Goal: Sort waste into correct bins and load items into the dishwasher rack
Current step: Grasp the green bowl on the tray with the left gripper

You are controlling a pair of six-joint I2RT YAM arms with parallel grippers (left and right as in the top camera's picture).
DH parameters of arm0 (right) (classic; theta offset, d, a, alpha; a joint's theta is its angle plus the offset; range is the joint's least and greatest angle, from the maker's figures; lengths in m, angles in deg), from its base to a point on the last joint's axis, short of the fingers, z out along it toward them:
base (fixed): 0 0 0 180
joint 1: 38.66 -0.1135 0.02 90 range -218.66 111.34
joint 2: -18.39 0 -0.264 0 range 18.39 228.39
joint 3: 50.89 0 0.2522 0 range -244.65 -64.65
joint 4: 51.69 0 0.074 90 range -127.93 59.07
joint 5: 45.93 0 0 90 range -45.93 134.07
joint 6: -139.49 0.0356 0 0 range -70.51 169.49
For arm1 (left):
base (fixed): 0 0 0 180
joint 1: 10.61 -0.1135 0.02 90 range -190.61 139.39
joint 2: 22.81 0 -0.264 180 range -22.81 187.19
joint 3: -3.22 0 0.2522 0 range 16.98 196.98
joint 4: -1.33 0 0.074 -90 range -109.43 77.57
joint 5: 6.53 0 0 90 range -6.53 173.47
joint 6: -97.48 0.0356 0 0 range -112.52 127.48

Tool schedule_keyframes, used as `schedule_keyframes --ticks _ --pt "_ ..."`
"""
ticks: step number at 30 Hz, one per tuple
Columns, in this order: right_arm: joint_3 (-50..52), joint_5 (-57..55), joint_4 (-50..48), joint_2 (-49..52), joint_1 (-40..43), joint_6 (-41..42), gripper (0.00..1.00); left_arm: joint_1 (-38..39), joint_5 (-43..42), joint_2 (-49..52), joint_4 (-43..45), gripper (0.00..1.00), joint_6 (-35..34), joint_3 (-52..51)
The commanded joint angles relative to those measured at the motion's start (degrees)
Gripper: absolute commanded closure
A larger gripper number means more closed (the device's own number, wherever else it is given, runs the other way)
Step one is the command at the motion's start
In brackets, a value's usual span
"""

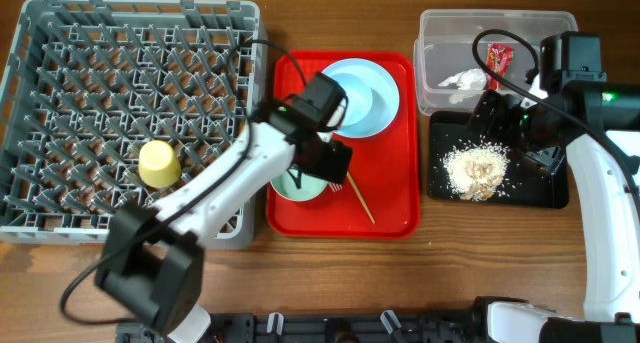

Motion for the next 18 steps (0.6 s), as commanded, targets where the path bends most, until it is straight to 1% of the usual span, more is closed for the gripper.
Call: schedule_keyframes --ticks 1,2,4,6,7,8,10,12,14,16,18 --pt "-1.3 -1.1 0.1 -0.9 0.1 0.6 0.00 2.6 2.0 6.9 0.4 0.38 -0.1 0.2" --pt "-1.3 -1.1 0.1 -0.9 0.1 0.5 0.00 3.0 2.2 8.4 0.4 0.47 -0.1 0.2" --pt "-1.3 -1.1 0.2 -0.9 0.1 0.4 0.00 3.1 2.7 9.1 0.4 0.61 -0.1 0.2" --pt "-1.3 -0.9 0.3 -0.9 0.1 0.4 0.00 3.1 3.1 9.1 0.4 0.80 -0.1 0.2" --pt "-1.3 -0.9 0.7 -0.9 0.1 0.4 0.00 3.1 3.0 9.1 0.3 0.86 -0.1 0.2" --pt "-1.3 -1.0 1.0 -0.9 0.1 0.4 0.00 3.3 3.0 9.1 -0.2 0.90 -0.2 0.2" --pt "-1.3 -1.0 1.5 -0.9 0.1 0.3 0.00 4.0 3.1 9.1 -0.3 0.91 -0.9 -1.0" --pt "-1.3 -0.9 1.5 -0.9 0.1 0.2 0.00 4.1 3.7 9.1 0.0 0.96 -1.2 -1.6" --pt "-1.3 -1.0 1.5 -0.9 0.1 0.2 0.00 4.0 3.7 8.6 -0.1 0.96 -1.2 -1.5" --pt "-1.3 -1.0 1.5 -0.9 0.1 0.2 0.00 3.4 3.7 6.6 -3.0 0.96 -1.2 1.2" --pt "-1.3 -1.0 1.5 -0.9 0.1 0.2 0.00 1.7 3.7 2.6 -7.9 0.96 -1.1 6.8"
